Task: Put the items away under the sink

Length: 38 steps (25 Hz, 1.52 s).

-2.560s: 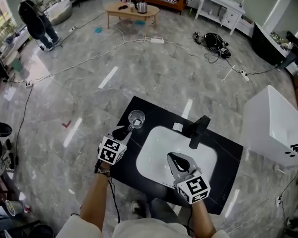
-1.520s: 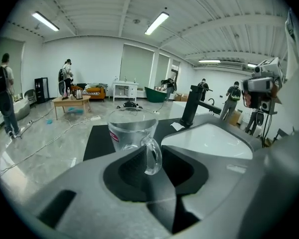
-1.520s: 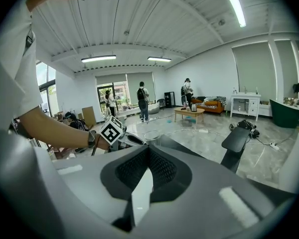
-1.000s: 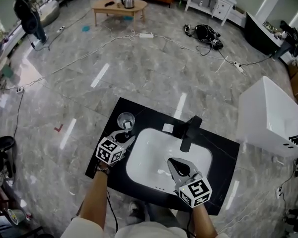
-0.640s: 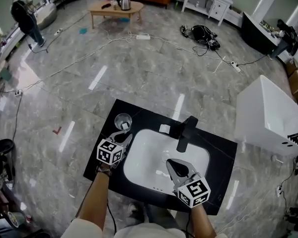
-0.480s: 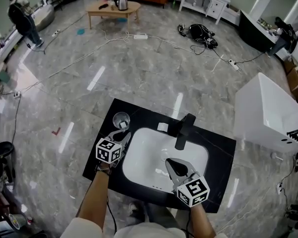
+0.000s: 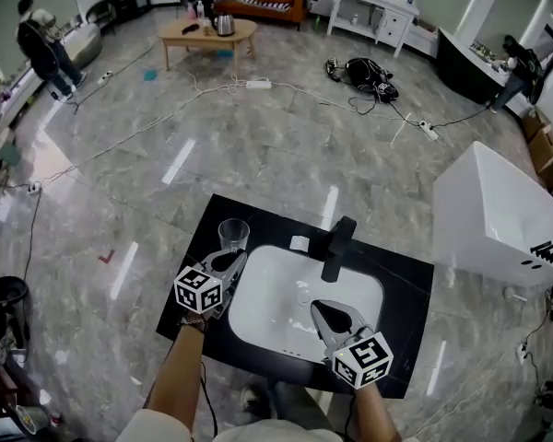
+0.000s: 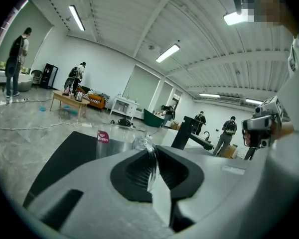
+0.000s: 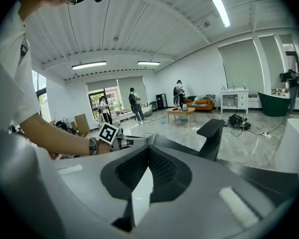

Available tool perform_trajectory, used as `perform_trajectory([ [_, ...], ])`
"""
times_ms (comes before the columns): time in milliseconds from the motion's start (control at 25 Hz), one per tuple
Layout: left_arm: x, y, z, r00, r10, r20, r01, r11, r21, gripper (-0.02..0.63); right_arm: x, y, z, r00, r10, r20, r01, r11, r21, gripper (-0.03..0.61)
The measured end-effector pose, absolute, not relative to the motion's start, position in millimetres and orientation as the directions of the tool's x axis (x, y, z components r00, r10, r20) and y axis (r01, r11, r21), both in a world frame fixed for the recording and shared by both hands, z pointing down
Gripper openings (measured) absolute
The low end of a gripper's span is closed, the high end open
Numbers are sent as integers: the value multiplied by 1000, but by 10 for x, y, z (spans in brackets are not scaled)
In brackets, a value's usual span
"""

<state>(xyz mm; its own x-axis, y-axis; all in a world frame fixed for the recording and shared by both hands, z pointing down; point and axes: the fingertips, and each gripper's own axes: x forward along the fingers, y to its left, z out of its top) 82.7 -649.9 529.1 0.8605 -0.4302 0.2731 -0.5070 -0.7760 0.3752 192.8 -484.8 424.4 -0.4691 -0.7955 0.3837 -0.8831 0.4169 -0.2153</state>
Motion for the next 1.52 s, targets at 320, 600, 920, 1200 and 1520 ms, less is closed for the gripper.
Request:
perform_trajectory([
  [320, 841, -6295, 4873, 890, -416, 189, -457, -802, 384, 25, 1935, -4705, 4125, -460, -807, 371, -887, 397, -237, 8],
  [600, 835, -6066, 4444, 896, -416, 157, -445, -822, 355, 25, 1894, -4555, 3855, -463, -827, 318, -885, 410, -221, 8],
  [920, 795, -5578, 4120, 904, -406, 133, -427, -847, 316, 25, 1840, -4185, 3569, -453, -849, 270, -890, 412, -199, 8],
  [1200, 694, -5012, 3826, 916, -391, 87, -396, -853, 340, 25, 1761, -3797, 3272, -452, -869, 203, -887, 414, -203, 8],
  [1520, 527, -4326, 3463, 936, -351, 38, -347, -896, 276, 25, 1502, -3355, 3065, -469, -866, 173, -880, 442, -175, 8],
])
